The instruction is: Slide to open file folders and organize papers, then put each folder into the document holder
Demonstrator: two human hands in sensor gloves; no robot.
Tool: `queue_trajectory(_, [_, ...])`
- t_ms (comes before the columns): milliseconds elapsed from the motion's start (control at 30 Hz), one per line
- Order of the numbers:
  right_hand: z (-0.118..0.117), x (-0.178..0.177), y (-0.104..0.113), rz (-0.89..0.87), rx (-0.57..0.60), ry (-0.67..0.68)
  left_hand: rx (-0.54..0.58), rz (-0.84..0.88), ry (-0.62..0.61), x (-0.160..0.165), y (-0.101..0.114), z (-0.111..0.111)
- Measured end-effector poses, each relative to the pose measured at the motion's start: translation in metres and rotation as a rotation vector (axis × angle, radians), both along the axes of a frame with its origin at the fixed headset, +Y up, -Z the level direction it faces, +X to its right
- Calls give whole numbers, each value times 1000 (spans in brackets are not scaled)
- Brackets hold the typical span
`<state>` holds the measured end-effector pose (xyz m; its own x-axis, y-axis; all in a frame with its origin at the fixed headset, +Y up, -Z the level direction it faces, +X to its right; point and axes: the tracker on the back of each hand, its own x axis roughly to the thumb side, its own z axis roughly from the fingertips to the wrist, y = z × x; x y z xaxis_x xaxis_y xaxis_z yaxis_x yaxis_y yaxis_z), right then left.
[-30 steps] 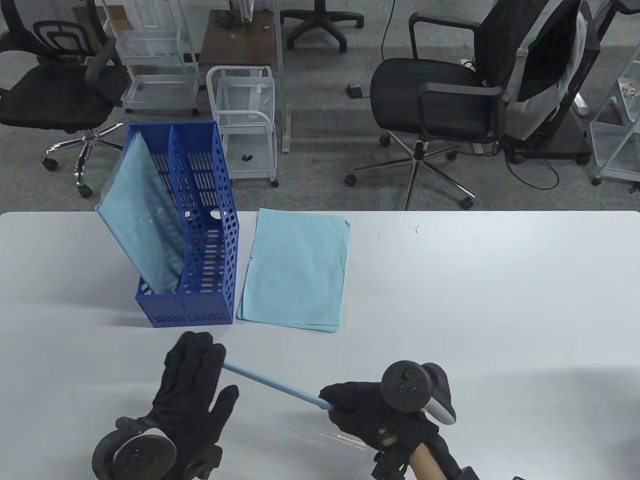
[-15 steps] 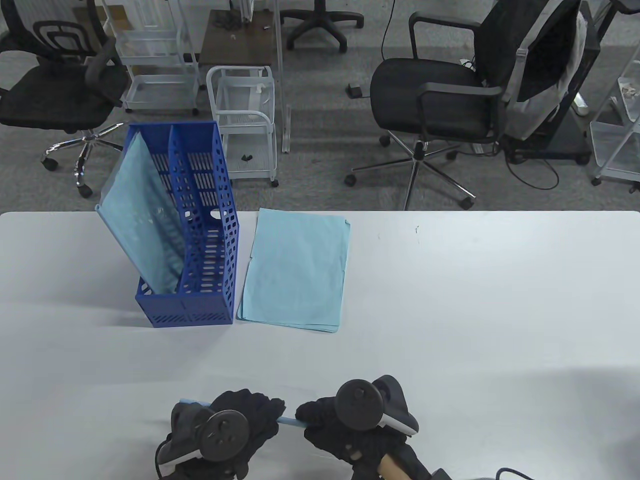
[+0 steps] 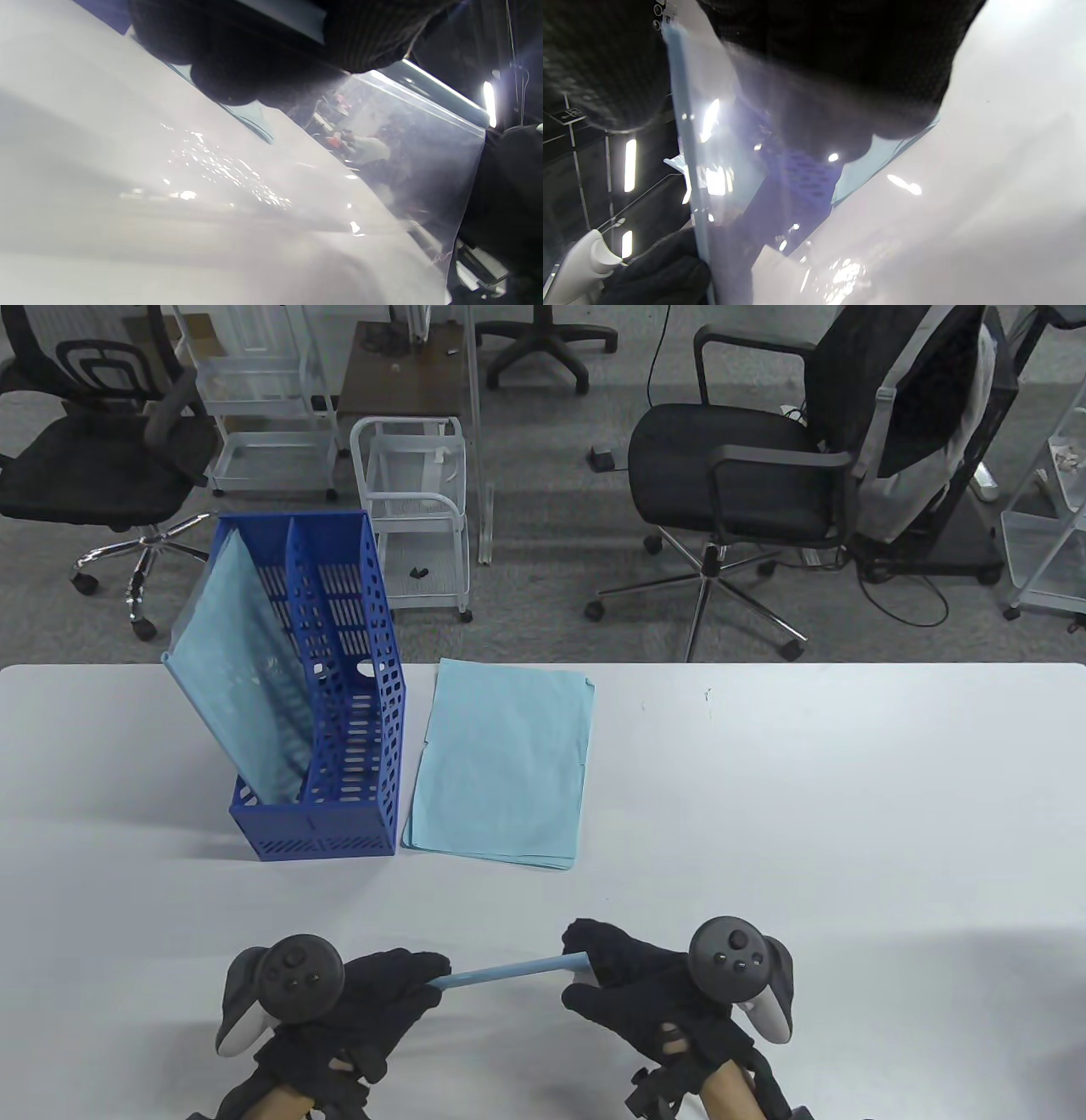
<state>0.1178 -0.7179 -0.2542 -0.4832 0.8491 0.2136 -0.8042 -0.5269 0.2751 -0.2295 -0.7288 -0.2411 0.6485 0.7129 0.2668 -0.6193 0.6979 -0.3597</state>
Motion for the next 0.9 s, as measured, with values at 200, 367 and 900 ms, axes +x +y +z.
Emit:
queue_trajectory(200, [2, -13, -9, -39, -26, -51, 34, -10, 11, 7, 0, 5])
queue_trajectory(367, [6, -36, -14, 46, 7, 1, 73, 52, -82, 28, 0, 13])
queue_trajectory(900, [5, -19, -4, -30, 52, -70, 22, -44, -33, 6, 9, 6])
